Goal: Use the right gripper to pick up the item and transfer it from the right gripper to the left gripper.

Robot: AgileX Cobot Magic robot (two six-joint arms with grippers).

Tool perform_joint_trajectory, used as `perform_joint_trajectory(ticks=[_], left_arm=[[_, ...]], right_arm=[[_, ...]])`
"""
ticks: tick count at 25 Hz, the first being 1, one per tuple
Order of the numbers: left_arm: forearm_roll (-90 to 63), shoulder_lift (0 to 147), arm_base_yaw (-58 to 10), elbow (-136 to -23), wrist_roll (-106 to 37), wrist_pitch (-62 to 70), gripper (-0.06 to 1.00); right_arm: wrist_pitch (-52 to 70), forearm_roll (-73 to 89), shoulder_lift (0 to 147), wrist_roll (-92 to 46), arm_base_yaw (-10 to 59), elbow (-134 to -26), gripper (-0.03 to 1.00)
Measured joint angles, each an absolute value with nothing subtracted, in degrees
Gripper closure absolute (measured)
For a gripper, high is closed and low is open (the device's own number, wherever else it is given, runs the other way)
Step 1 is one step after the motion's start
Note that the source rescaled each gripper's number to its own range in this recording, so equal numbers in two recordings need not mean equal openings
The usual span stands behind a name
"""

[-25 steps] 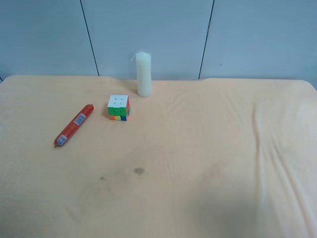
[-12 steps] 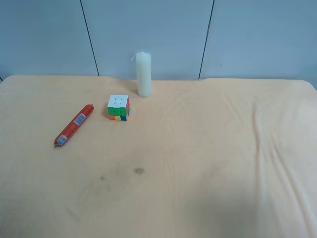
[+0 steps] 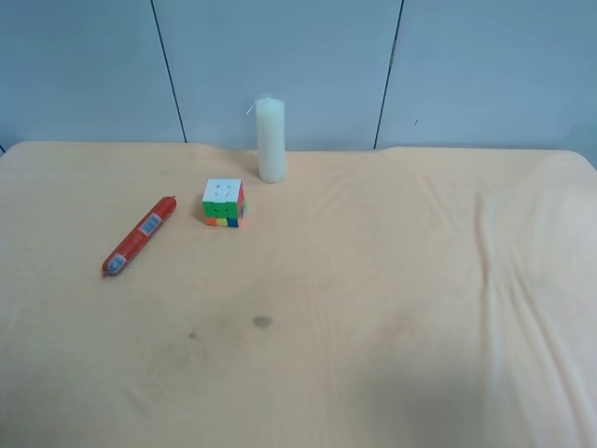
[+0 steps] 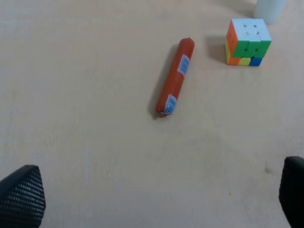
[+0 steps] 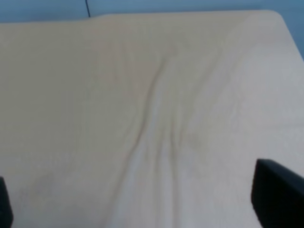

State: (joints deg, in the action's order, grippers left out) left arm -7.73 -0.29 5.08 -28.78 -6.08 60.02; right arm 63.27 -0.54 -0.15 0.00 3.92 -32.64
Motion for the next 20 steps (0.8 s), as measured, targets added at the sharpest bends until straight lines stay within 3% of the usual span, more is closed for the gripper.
perform_joint_trajectory(ticks=[20], left_arm=[[-7.8, -0.3, 5.1, -28.8, -6.1, 60.0, -0.05]], right_arm=[[63.3, -0.5, -0.1, 0.0, 3.9, -32.6, -0.02]])
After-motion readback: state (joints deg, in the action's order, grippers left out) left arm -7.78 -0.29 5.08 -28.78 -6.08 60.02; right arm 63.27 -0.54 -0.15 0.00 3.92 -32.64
